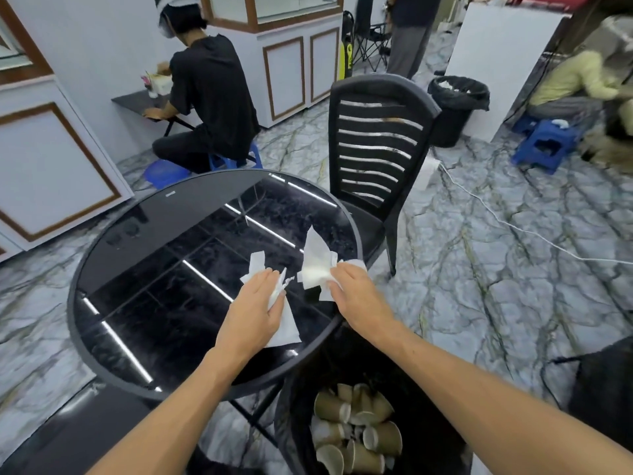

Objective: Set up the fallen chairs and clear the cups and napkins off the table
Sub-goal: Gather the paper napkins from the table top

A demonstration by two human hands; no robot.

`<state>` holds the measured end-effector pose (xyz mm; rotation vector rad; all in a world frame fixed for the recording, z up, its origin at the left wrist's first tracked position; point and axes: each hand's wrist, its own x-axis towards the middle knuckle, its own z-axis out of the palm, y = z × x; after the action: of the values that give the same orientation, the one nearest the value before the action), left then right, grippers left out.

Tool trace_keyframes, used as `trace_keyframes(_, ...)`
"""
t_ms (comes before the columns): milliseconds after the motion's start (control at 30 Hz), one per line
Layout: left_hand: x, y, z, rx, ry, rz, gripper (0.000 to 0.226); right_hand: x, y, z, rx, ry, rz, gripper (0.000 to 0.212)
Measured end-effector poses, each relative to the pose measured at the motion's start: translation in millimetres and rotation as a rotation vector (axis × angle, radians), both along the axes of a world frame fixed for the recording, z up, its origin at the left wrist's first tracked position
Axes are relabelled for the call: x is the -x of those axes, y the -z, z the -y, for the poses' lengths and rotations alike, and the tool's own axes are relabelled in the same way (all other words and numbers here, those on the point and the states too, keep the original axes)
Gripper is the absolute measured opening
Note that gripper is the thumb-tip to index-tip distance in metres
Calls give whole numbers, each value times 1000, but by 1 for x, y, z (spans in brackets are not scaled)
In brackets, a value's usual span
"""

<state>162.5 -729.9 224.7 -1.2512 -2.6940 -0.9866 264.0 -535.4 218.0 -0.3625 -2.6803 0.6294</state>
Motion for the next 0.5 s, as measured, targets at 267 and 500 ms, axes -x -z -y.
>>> trace_keyframes(267, -60, 0, -29, 3, 95, 2, 33, -64, 12, -19, -13, 27, 4, 9)
trace_keyframes(500, -117, 12, -54, -21, 160, 31, 46, -126, 33, -29, -21, 66, 23, 12)
